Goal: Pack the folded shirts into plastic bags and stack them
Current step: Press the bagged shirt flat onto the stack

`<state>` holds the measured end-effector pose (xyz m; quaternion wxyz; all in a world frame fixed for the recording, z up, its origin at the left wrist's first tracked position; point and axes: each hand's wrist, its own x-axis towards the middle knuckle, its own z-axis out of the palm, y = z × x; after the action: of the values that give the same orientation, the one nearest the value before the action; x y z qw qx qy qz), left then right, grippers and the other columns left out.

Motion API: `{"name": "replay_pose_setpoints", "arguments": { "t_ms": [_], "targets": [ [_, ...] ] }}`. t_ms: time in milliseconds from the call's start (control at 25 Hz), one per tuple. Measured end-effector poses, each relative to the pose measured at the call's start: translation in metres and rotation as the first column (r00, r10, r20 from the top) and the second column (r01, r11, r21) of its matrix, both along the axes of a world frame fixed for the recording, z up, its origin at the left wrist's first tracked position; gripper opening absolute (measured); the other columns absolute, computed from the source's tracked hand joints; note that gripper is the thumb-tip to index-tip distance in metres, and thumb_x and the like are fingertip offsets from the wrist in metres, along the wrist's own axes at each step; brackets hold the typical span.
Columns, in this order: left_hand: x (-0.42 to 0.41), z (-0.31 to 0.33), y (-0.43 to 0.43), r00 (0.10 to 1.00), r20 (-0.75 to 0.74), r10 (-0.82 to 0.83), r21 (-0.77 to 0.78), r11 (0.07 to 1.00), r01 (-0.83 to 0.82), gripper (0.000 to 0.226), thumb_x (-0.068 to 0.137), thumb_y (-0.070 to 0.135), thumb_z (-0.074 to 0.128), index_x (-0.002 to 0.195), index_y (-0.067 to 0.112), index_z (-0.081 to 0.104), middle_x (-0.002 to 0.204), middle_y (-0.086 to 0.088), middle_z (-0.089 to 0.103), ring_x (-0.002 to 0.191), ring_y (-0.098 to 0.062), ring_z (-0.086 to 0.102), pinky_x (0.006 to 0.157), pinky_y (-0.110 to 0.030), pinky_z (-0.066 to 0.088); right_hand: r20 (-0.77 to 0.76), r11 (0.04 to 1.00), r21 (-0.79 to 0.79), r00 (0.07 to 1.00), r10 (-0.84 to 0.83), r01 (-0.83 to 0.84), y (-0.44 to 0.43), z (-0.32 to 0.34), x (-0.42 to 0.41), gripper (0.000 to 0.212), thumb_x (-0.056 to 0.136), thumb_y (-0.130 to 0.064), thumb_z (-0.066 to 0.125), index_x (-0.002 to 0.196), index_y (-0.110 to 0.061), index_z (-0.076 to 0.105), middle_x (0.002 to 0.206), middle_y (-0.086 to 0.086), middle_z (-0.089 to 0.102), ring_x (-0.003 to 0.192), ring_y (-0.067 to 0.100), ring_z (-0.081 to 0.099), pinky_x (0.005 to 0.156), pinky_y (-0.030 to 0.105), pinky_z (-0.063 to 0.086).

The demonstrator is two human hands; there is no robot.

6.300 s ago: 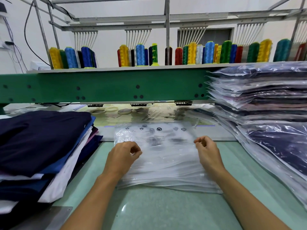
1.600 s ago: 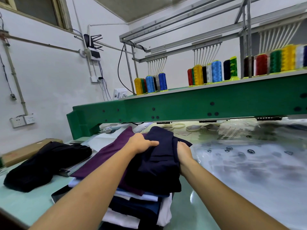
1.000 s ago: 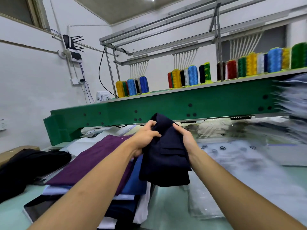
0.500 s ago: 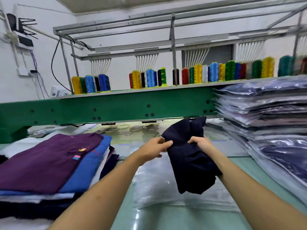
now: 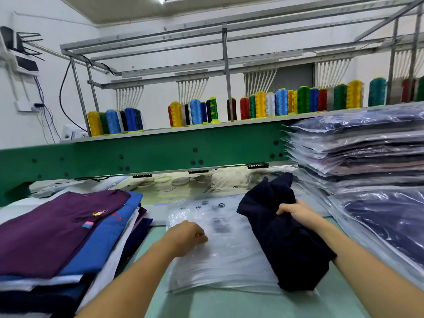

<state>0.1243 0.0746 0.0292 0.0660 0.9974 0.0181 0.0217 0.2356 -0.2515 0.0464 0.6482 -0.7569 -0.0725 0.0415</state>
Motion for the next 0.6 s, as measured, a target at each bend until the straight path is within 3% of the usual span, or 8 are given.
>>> {"name": "replay_pose_setpoints", "arguments": {
  "t_ms": [120,240,320,400,440,520,600],
  "targets": [
    [0.003,0.004,0.003,0.998,0.017,0.059,-0.069,0.996,-0.058,0.028,0.095,0.032,0.049,0.082,0.023,0.072,0.090,0.006,0.074,0.082,-0.020,0.068,0.078,-0.035,0.056,0.055,0.995,-0.068,0.996,0.071,-0.068,-0.001,0.002,0.002,0.016,0.072,-0.006,0.072,0.082,-0.016,0.065,0.077,-0.004,0.069,0.080,0.015,0.063,0.068,0.028,0.045],
    [0.008,0.007,0.004,0.996,0.071,0.059,-0.061,0.997,-0.055,0.007,0.091,0.025,0.060,0.085,0.029,0.061,0.077,0.011,0.070,0.073,-0.016,0.067,0.070,-0.033,0.054,0.130,0.980,-0.138,0.979,0.159,-0.141,0.004,0.015,-0.002,0.016,0.064,-0.012,0.069,0.075,-0.017,0.058,0.056,-0.013,0.060,0.056,0.001,0.057,0.056,0.019,0.043],
    [0.009,0.006,0.004,0.978,0.198,-0.066,0.038,0.997,0.060,0.025,0.093,0.025,0.066,0.093,0.031,0.042,0.074,0.011,0.060,0.069,-0.018,0.055,0.063,-0.034,0.046,0.182,0.970,-0.151,0.960,0.214,-0.188,0.010,0.026,-0.006,0.017,0.059,-0.014,0.065,0.073,-0.020,0.058,0.056,-0.010,0.056,0.055,0.005,0.053,0.057,0.023,0.041],
    [0.011,0.004,0.003,0.921,0.269,-0.282,0.249,0.944,0.216,0.028,0.095,0.017,0.064,0.093,0.030,0.039,0.080,0.009,0.055,0.072,-0.021,0.052,0.061,-0.034,0.042,0.246,0.960,-0.150,0.932,0.268,-0.237,0.017,0.039,-0.010,0.019,0.062,-0.009,0.061,0.068,-0.026,0.063,0.058,-0.009,0.054,0.056,0.008,0.049,0.055,0.023,0.039],
    [0.012,0.004,0.002,0.905,0.247,-0.347,0.319,0.911,0.262,0.022,0.096,0.015,0.063,0.097,0.031,0.048,0.087,0.007,0.057,0.077,-0.020,0.055,0.064,-0.033,0.044,0.278,0.953,-0.157,0.914,0.294,-0.259,0.020,0.046,-0.012,0.025,0.064,-0.006,0.060,0.067,-0.029,0.065,0.058,-0.010,0.054,0.056,0.007,0.048,0.054,0.021,0.039],
    [0.015,0.004,0.000,0.934,0.130,-0.333,0.261,0.920,0.292,0.021,0.095,0.021,0.068,0.113,0.033,0.066,0.096,0.007,0.058,0.089,-0.017,0.059,0.072,-0.032,0.048,0.348,0.943,-0.174,0.878,0.329,-0.284,0.027,0.060,-0.016,0.026,0.065,-0.003,0.057,0.074,-0.026,0.065,0.060,-0.011,0.056,0.056,0.006,0.048,0.053,0.018,0.039],
    [0.018,0.006,-0.001,0.974,-0.028,-0.226,0.134,0.964,0.228,0.045,0.086,0.043,0.077,0.129,0.036,0.063,0.093,0.008,0.052,0.092,-0.019,0.056,0.077,-0.032,0.047,0.428,0.939,-0.205,0.838,0.339,-0.276,0.034,0.072,-0.021,0.033,0.073,0.007,0.057,0.085,-0.023,0.061,0.060,-0.018,0.061,0.055,-0.001,0.052,0.054,0.014,0.041]
  ]
}}
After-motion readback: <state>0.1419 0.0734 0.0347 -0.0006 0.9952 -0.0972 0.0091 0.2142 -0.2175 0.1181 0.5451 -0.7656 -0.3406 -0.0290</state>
